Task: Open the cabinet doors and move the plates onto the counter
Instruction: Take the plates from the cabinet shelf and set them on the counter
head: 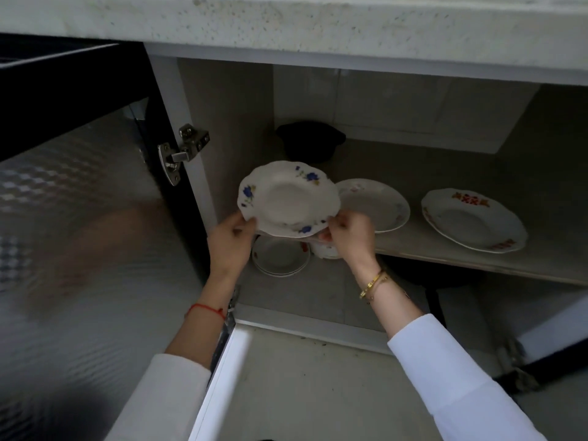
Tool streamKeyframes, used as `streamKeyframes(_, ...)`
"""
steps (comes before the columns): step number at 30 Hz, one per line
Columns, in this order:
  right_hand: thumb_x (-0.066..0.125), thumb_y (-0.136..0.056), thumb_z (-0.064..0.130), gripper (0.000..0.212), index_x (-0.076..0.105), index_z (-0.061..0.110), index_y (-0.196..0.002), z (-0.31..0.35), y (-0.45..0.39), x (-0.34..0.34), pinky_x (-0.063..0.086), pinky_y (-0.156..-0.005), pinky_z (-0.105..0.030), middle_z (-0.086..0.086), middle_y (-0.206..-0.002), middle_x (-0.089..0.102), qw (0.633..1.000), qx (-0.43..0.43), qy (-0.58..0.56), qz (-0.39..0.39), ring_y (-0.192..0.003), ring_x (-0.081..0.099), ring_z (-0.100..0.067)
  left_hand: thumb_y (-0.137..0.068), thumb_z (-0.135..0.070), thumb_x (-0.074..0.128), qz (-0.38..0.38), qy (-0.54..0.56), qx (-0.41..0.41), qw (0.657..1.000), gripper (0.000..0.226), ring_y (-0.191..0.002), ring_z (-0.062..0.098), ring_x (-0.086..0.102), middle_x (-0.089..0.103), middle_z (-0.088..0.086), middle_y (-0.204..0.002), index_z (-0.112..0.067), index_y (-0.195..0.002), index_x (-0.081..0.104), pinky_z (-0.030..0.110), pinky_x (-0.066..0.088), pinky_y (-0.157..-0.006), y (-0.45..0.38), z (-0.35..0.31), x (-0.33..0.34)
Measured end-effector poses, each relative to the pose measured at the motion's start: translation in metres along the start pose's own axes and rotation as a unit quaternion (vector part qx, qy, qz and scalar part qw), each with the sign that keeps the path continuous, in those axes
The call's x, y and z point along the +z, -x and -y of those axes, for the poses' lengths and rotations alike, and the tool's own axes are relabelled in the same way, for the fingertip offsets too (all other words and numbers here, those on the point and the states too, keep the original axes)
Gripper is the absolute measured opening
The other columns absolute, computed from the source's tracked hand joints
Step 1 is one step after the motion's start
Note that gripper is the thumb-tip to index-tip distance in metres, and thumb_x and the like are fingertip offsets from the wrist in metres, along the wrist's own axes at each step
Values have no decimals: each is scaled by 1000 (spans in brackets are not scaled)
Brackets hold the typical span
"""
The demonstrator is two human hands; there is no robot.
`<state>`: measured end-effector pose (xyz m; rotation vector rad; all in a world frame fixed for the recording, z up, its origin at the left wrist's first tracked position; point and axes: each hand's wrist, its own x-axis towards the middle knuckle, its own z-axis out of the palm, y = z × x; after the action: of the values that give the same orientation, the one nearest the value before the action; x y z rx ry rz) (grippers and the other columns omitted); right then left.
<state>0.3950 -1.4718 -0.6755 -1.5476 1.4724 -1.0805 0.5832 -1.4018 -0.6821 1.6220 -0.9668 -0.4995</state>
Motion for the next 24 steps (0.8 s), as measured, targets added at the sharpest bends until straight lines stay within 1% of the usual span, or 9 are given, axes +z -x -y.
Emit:
streamKeyframes(4,58,-93,12,15,67,16,-81,1,41,-29,50,-49,-13,5,-60,69,999,-8,-31,-7,-51,67,-3,-91,-24,63,10,14,9,1000,23,-66,-11,57,66,-14,-77,-25,-112,71,-3,38,-60,35,-10,-8)
streamKeyframes(6,59,-92,12,21,65,26,-77,0,62,-42,57,-56,-22,0,-61,71,999,-10,-41,-9,-54,70,-10,-90,-24,64,15,14,18,1000,24,-64,-14,57,64,-18,-75,-27,-112,71,-3,38,-62,51,-15,-12)
streamKeyframes(8,62,-91,13,17,66,25,-79,0,83,-53,60,-61,-28,-1,-63,73,999,-4,-48,-10,-57,71,-13,-89,-24,65,20,11,26,999,24,-65,-15,57,64,-17,-76,-28,-112,71,-2,38,-63,69,-19,-17)
streamKeyframes(12,65,-89,15,6,68,20,-86,-2,120,-74,59,-64,-25,4,-66,74,999,2,-49,-6,-60,71,-10,-90,-25,65,32,39,21,999,25,-65,-2,55,64,-8,-77,-40,-110,67,4,42,-64,107,-24,-29)
streamKeyframes(15,66,-87,16,4,67,18,-90,-4,146,-88,59,-68,-29,2,-69,75,998,8,-54,2,-63,72,-12,-89,-24,66,43,70,2,997,30,-69,-4,59,66,-14,-80,-45,-111,65,8,46,-71,132,-25,-39)
streamKeyframes(18,68,-86,14,5,66,16,-90,-5,170,-97,58,-64,-25,0,-71,75,998,22,-63,11,-63,72,-12,-90,-22,65,57,88,-8,994,41,-72,0,61,68,-20,-76,-63,-96,62,20,50,-74,157,-26,-48)
streamKeyframes(20,69,-85,11,6,65,12,-90,-6,186,-103,57,-63,-24,-3,-73,74,996,33,-84,21,-65,73,-15,-91,-23,64,59,101,-20,993,38,-83,4,65,71,-20,-86,-60,-100,65,27,53,-82,175,-26,-55)
streamKeyframes(22,70,-85,7,8,64,7,-91,-9,201,-108,58,-63,-24,-7,-76,74,993,45,-104,34,-66,73,-17,-91,-21,64,60,114,-42,991,32,-99,15,67,73,-12,-100,-44,-113,69,38,53,-94,191,-23,-60)
streamKeyframes(24,70,-84,4,11,63,4,-92,-12,215,-112,55,-60,-20,-13,-80,73,991,53,-117,46,-65,72,-15,-91,-22,64,63,113,-58,990,32,-100,21,68,74,-6,-102,-38,-117,68,43,52,-96,205,-21,-66)
